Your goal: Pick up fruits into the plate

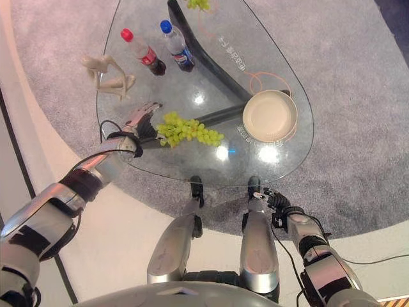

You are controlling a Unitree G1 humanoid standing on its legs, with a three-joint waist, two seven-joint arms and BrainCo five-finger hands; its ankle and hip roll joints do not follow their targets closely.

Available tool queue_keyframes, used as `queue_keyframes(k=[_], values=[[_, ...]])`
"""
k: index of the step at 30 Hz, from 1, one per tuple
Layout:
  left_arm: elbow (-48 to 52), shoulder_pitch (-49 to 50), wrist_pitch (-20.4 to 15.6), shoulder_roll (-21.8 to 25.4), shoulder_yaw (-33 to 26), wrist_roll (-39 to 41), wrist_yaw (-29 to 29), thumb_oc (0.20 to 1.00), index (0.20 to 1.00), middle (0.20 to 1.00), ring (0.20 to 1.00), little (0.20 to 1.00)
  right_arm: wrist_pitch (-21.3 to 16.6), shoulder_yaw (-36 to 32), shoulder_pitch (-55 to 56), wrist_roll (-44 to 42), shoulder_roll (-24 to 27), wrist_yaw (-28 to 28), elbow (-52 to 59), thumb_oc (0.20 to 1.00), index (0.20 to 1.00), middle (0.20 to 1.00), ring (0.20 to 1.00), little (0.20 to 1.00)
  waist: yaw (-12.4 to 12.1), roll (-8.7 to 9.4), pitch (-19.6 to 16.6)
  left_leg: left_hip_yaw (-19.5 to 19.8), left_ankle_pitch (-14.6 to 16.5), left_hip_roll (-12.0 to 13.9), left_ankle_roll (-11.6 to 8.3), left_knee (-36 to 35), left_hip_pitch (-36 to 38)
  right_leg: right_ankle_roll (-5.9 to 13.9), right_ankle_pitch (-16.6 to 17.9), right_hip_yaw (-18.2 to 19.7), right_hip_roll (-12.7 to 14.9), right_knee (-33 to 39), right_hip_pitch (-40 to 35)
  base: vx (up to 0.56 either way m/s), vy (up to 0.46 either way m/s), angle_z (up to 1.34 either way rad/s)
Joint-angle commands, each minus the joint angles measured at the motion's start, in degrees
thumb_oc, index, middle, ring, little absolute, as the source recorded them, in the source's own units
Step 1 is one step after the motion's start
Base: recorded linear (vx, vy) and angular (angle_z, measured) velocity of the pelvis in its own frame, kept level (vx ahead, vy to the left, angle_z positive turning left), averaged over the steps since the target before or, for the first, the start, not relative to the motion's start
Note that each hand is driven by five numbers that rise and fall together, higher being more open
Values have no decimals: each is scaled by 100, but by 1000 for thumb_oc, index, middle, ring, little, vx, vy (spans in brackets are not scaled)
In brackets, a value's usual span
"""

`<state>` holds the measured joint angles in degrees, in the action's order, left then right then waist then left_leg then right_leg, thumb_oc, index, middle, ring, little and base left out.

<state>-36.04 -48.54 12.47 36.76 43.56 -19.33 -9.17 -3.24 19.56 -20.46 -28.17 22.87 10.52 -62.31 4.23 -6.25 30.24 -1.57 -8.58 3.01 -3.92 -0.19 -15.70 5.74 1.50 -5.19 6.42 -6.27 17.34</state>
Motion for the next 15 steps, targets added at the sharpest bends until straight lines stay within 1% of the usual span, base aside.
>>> queue_keyframes(k=[1, 5, 8, 10, 15], values=[[-438, -393, 162, 112, -117, -303, -23, 1000, 1000, 1000, 1000, 1000, -85, 135, 141, -123, 115, -3, 361, 1000, 1000, 1000, 1000, 1000, 112, 211, -45, -12, 667, -664, 427, 714, -418, -130, 189, 175, -202, -580, 832, -33, 5, -9], [-1057, -779, 166, -12, -22, -435, -25, 1000, 1000, 1000, 1000, 1000, -59, 263, -41, -178, 64, -66, 501, 1000, 1000, 1000, 1000, 1000, 207, 278, -45, -69, 687, -646, 416, 926, -796, -149, 191, 275, -274, -739, 1217, -28, 7, -9], [-1190, -882, 267, -47, 18, -608, 66, 1000, 1000, 1000, 1000, 1000, -96, 284, -40, -242, 43, -64, 597, 1000, 1000, 1000, 1000, 1000, 242, 328, -45, -75, 726, -644, 416, 1072, -971, -164, 180, 310, -305, -837, 1386, -12, -26, -8], [-1431, -961, 314, -133, 52, -775, 64, 1000, 1000, 1000, 1000, 1000, -161, 317, 0, -255, -17, -51, 668, 1000, 1000, 1000, 1000, 1000, 267, 408, -45, -60, 758, -635, 427, 1209, -1150, -182, 157, 336, -353, -946, 1533, -5, -60, 1], [-1705, -1003, 264, -256, 100, -880, 6, 1000, 1000, 1000, 1000, 1000, -260, 373, 6, -197, -43, 1, 710, 1000, 1000, 1000, 1000, 1000, 310, 480, -45, -87, 753, -598, 412, 1308, -1339, -203, 153, 365, -405, -1020, 1696, -1, -11, 0]])
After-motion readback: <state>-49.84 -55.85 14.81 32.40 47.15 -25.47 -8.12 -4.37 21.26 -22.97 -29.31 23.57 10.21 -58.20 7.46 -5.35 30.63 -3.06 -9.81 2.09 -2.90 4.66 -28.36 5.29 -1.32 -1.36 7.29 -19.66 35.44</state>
